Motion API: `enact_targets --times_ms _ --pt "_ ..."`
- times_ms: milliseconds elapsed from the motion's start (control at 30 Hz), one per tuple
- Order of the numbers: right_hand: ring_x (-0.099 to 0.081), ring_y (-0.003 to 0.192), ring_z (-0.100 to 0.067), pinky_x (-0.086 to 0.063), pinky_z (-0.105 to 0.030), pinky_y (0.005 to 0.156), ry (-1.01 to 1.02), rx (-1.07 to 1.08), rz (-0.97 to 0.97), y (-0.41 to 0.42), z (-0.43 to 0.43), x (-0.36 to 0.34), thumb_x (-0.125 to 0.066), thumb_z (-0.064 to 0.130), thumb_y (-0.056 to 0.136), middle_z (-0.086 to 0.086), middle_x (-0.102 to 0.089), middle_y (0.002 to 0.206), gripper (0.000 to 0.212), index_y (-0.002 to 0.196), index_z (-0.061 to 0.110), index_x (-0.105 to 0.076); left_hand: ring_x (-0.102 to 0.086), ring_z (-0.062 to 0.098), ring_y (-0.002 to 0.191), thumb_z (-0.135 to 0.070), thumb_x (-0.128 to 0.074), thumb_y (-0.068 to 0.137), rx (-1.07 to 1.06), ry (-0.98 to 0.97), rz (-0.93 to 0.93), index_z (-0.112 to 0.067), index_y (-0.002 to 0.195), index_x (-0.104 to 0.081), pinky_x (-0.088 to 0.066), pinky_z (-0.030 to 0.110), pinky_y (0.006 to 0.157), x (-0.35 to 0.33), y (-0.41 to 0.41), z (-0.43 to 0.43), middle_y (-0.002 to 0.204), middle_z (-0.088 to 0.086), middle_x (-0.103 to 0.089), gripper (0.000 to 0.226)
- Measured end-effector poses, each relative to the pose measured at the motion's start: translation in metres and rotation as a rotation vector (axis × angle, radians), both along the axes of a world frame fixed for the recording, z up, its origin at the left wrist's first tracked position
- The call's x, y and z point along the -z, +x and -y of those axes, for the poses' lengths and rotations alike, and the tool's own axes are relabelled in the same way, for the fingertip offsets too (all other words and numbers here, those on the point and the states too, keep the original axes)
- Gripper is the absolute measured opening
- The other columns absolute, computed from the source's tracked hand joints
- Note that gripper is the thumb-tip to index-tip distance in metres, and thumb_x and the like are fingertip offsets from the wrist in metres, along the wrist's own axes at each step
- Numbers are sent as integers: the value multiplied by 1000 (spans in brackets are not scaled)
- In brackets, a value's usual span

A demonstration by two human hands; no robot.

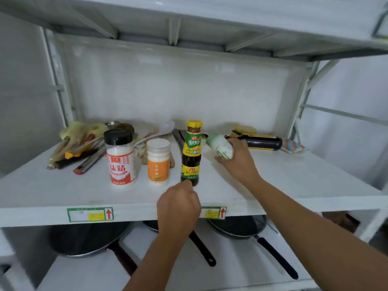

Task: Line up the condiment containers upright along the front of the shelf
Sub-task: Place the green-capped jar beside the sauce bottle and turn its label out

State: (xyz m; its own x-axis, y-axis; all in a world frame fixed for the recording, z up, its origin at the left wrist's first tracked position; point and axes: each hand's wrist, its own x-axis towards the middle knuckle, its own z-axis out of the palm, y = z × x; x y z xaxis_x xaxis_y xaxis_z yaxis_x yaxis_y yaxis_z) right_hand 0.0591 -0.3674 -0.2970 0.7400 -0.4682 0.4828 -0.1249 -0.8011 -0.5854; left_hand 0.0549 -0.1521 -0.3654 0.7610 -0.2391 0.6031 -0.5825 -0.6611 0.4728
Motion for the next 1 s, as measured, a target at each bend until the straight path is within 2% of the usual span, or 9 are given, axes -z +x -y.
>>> enact_targets --times_ms 167,233,333,433,567,667,767,900,1000 --pt "-61 88 -3 -46 -8 54 474 -111 59 -49 -22 15 -73 29 97 -5 -59 129 67 149 16 -32 -55 18 66 -21 -45 98 -22 116 -16 -18 79 -55 -43 32 60 -12 -12 -1 73 0 -60 22" --pt "-63 93 -7 -49 -8 62 449 -157 52 -54 -25 18 -73 27 97 -5 -57 132 69 148 15 -28 -58 19 71 -22 -44 98 -9 195 3 -18 82 -58 -49 35 66 -15 -15 -1 79 1 -63 21" --pt "-64 111 -21 -54 -33 92 379 -197 38 -54 -28 21 -77 30 93 -3 -57 133 70 142 23 -28 -60 21 80 -23 -44 98 4 281 12 -18 90 -60 -47 35 70 -20 -20 2 89 2 -64 19" --pt "-66 115 -23 -56 -44 100 383 -222 -28 -56 -23 20 -82 37 87 -3 -62 131 80 144 31 -26 -59 23 78 -17 -48 95 88 270 66 -16 85 -59 -43 36 67 -14 -26 6 85 3 -61 15" --pt "-64 122 -17 -61 -32 89 552 -353 -102 -62 -8 11 -82 11 85 0 -62 138 91 152 37 -26 -52 19 81 -9 -54 89 310 163 149 -13 88 -60 -48 38 69 -13 -25 8 92 1 -55 7" --pt "-67 123 -14 -61 -20 76 623 -412 -92 -64 -2 14 -73 -8 86 -4 -65 140 84 156 23 -37 -56 17 97 -11 -52 91 381 146 114 -14 123 -62 -52 32 79 -12 -24 11 122 1 -54 33" --pt "-74 115 -11 -61 -20 79 656 -435 -54 -64 -3 20 -75 -8 87 -2 -74 130 78 151 26 -46 -58 19 118 -16 -49 97 340 139 18 -15 150 -49 -50 29 98 -12 -24 17 153 -1 -43 53" --pt "-72 116 -13 -60 -22 87 654 -444 -41 -63 -1 24 -74 -7 90 -4 -73 129 72 150 22 -46 -43 16 143 -19 -49 99 304 102 -65 -16 148 -55 -28 18 111 -13 -25 24 165 -1 -36 50" --pt "-68 116 -6 -58 -17 85 610 -427 -53 -63 -3 23 -77 0 90 5 -71 126 69 150 21 -50 -49 17 137 -20 -51 98 311 97 -93 -15 133 -70 -37 21 108 -15 -26 25 162 -2 -40 40"
